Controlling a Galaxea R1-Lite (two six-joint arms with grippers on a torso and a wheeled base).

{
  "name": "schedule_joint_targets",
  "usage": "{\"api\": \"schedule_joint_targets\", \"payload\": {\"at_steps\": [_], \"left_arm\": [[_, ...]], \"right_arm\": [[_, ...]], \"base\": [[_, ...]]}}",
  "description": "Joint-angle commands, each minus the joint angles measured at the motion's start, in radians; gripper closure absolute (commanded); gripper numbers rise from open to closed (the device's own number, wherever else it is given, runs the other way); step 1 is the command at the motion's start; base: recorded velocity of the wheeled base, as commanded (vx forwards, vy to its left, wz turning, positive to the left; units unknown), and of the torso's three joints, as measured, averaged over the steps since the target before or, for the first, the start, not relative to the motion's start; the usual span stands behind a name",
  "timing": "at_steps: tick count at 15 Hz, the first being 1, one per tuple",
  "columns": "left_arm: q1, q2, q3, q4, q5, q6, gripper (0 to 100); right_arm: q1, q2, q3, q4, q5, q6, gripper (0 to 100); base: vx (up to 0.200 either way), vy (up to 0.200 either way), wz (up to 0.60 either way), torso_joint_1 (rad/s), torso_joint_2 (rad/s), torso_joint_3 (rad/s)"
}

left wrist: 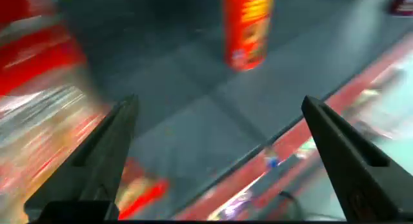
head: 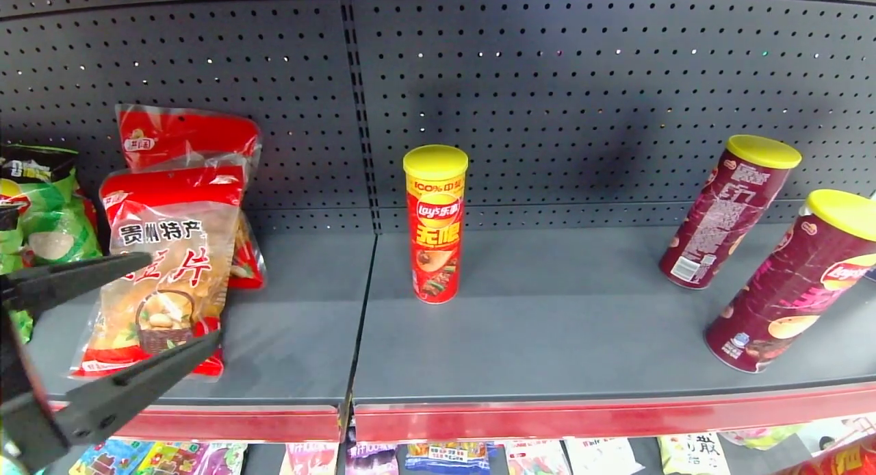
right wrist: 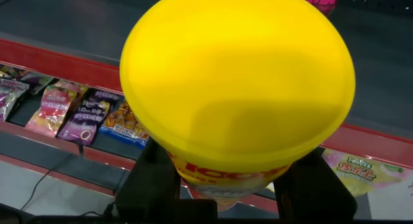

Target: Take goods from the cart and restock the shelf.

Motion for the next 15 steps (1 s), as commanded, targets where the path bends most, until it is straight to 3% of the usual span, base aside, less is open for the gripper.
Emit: {"api": "schedule_joint_targets", "payload": {"at_steps": [1, 3, 7, 10, 15], "left_arm": [[-0.037, 0.350, -0.147, -0.074, -0.111, -0.005, 0], [-0.043, 0.469, -0.242, -0.105, -0.167, -0.005, 0], [-0.095, 0.637, -0.366, -0.129, -0.207, -0.005, 0], [-0.103, 0.723, -0.427, -0.189, -0.220, -0.005, 0], [-0.103, 0.826, -0.544, -0.194, -0.246, -0.005, 0]], "right_arm": [[0.000, 0.003, 0.000, 0.000, -0.002, -0.001, 100], [0.000, 0.006, -0.001, 0.000, 0.000, -0.001, 100], [0.000, 0.026, -0.001, -0.001, 0.001, -0.001, 100], [0.000, 0.029, -0.001, -0.001, 0.003, -0.001, 100], [0.000, 0.040, -0.001, -0.001, 0.003, 0.001, 100]], "base": [[0.000, 0.000, 0.00, 0.000, 0.00, 0.000], [0.000, 0.000, 0.00, 0.000, 0.00, 0.000], [0.000, 0.000, 0.00, 0.000, 0.00, 0.000], [0.000, 0.000, 0.00, 0.000, 0.00, 0.000], [0.000, 0.000, 0.00, 0.000, 0.00, 0.000]]}}
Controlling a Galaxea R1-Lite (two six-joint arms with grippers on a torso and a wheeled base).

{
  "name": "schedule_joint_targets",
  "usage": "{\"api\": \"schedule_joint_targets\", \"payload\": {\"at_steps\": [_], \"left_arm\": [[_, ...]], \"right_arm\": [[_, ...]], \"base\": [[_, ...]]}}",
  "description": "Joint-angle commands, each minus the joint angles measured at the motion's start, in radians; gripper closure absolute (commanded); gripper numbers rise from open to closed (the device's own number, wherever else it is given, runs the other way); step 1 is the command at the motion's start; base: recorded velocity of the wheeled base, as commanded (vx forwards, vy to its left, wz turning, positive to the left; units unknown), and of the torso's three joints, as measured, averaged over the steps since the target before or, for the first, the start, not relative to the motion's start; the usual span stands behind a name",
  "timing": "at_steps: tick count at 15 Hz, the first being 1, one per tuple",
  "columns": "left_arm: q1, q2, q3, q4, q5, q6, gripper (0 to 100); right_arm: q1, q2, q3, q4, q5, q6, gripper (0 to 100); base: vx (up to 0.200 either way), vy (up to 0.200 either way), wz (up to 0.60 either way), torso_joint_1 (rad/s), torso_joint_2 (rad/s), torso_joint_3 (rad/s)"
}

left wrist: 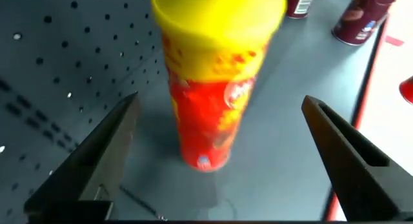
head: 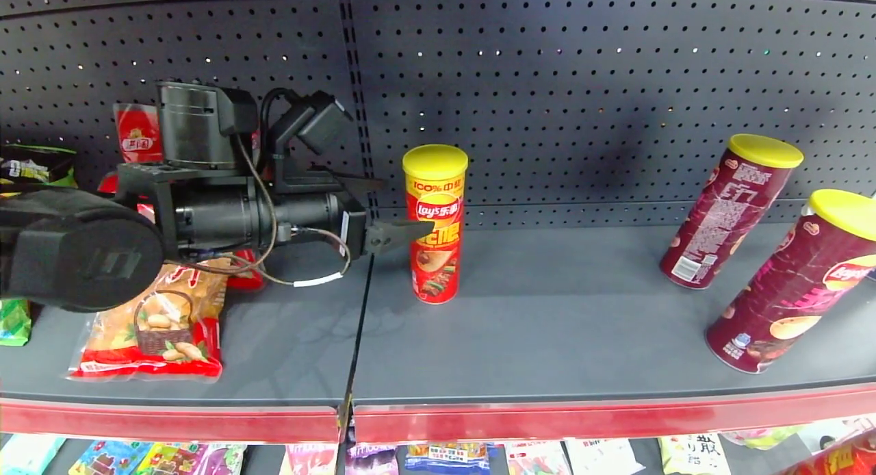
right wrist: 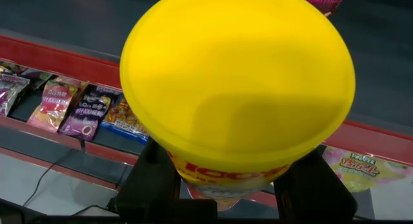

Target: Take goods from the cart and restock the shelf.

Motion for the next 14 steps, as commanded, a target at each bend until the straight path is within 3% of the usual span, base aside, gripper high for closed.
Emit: {"api": "schedule_joint_targets", "payload": {"at_steps": [1, 14], "left_arm": [[-0.001, 0.054, -0.044, 0.000, -0.002, 0.001, 0], [-0.022, 0.202, -0.215, 0.003, -0.027, 0.003, 0]], "right_arm": [[0.001, 0.008, 0.000, 0.000, 0.001, 0.001, 100], [0.001, 0.027, -0.009, 0.000, 0.001, 0.011, 100]], "base": [[0.000, 0.000, 0.00, 0.000, 0.00, 0.000], [0.000, 0.000, 0.00, 0.000, 0.00, 0.000]]}}
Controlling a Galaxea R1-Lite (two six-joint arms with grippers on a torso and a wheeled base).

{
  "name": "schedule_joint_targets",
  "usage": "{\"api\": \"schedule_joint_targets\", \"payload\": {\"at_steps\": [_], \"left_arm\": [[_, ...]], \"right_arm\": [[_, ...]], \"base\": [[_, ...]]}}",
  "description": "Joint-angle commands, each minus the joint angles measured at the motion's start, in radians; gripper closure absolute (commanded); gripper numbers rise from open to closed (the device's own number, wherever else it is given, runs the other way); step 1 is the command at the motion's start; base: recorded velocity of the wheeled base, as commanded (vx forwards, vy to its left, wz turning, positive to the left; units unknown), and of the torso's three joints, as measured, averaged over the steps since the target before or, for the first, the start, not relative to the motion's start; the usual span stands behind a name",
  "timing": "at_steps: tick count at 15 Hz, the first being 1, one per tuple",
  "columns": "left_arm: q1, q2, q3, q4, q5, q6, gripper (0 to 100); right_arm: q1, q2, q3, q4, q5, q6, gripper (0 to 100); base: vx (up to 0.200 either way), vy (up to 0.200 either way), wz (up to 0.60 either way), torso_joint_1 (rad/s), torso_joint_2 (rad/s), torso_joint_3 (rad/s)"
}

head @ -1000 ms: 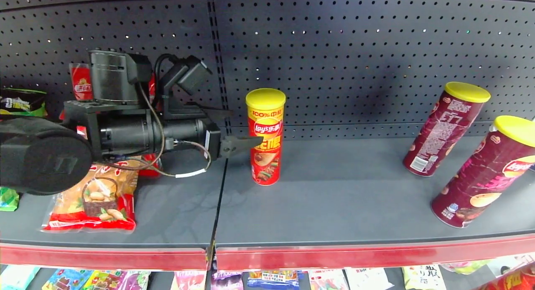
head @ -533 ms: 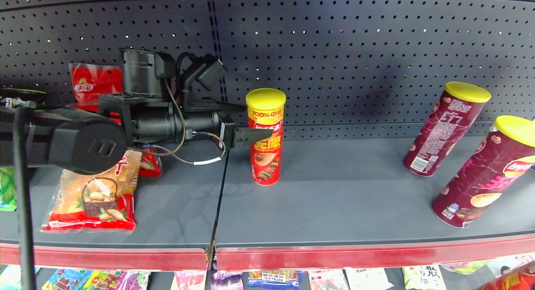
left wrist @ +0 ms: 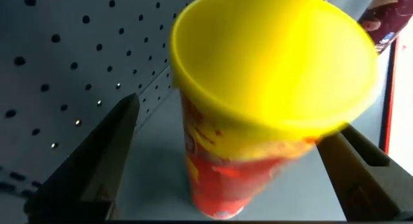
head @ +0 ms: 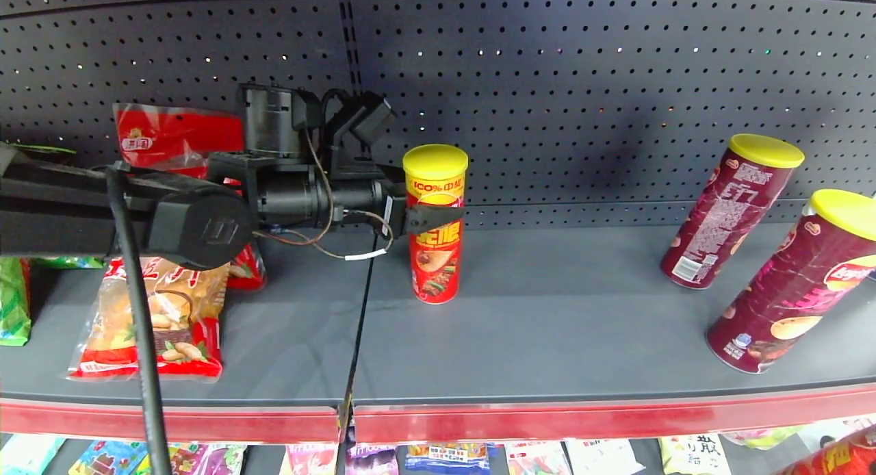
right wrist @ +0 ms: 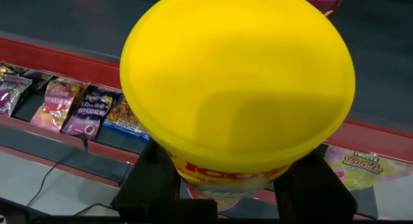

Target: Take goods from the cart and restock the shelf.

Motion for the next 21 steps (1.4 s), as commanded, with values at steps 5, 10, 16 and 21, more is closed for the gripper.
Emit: {"api": "schedule_joint_targets", "payload": {"at_steps": [5, 10, 16, 21], "left_arm": [[-0.012, 0.020, -0.011, 0.004, -0.010, 0.006, 100], [-0.030, -0.056, 0.040, 0.004, -0.012, 0.005, 100], [-0.149, -0.284, 0.333, 0.001, 0.013, 0.008, 100], [-0.173, -0.310, 0.388, -0.013, 0.034, 0.005, 100]], "right_arm": [[0.001, 0.009, -0.001, 0.000, -0.001, 0.000, 100], [0.001, 0.009, 0.000, 0.000, 0.001, 0.000, 100], [0.002, 0.009, -0.009, -0.002, 0.002, 0.000, 100], [0.002, 0.009, -0.011, -0.002, 0.002, 0.000, 100]], "base": [[0.000, 0.000, 0.00, 0.000, 0.00, 0.000], [0.000, 0.000, 0.00, 0.000, 0.00, 0.000], [0.000, 0.000, 0.00, 0.000, 0.00, 0.000], [0.000, 0.000, 0.00, 0.000, 0.00, 0.000]]}}
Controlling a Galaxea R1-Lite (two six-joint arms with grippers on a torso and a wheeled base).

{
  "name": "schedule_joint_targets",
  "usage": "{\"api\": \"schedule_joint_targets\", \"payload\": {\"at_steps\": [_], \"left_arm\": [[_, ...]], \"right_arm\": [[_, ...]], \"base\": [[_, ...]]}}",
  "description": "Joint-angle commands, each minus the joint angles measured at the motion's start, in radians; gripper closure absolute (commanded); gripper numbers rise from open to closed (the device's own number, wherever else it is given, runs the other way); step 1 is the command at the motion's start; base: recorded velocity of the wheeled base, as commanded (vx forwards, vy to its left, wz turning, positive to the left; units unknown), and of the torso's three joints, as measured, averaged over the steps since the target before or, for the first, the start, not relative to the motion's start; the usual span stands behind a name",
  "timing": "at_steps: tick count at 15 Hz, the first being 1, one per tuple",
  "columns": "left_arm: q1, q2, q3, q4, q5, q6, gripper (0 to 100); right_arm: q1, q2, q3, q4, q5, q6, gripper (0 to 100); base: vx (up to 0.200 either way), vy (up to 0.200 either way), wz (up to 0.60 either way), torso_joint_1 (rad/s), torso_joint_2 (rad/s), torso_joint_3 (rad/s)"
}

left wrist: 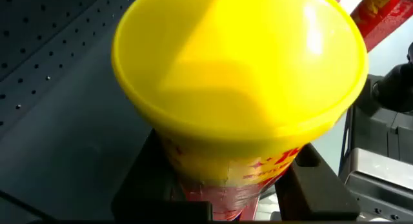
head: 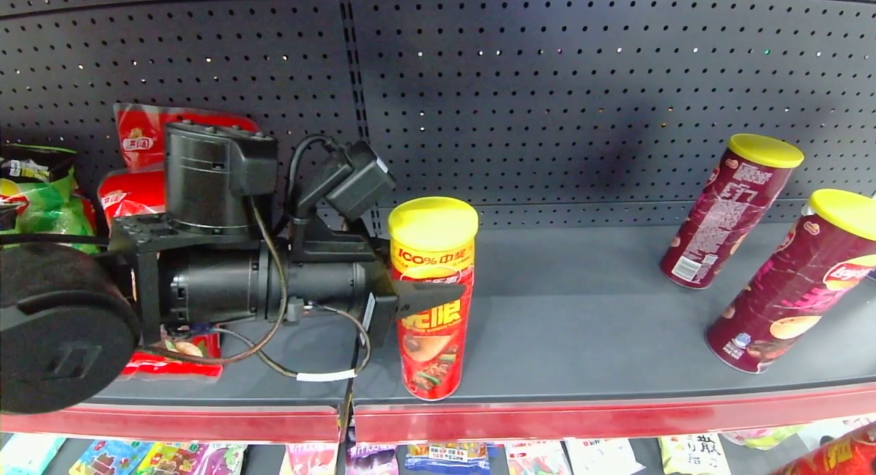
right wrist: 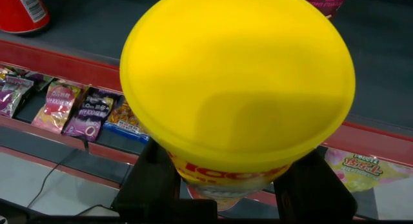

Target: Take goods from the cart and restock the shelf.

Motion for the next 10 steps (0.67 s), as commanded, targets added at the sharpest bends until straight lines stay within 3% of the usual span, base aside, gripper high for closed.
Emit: {"api": "schedule_joint_targets", "payload": {"at_steps": [1, 6, 10], "left_arm": [[-0.003, -0.019, 0.014, -0.005, -0.001, 0.000, 100], [0.002, -0.008, 0.016, -0.005, -0.001, 0.000, 100], [0.014, 0.025, -0.036, -0.018, 0.006, -0.009, 100]], "right_arm": [[0.000, 0.000, 0.000, 0.000, 0.001, 0.000, 100], [0.000, 0.000, -0.005, 0.000, 0.001, 0.000, 100], [0.000, 0.001, -0.006, 0.000, 0.001, 0.000, 100]], "base": [[0.000, 0.000, 0.00, 0.000, 0.00, 0.000], [0.000, 0.000, 0.00, 0.000, 0.00, 0.000], [0.000, 0.000, 0.00, 0.000, 0.00, 0.000]]}}
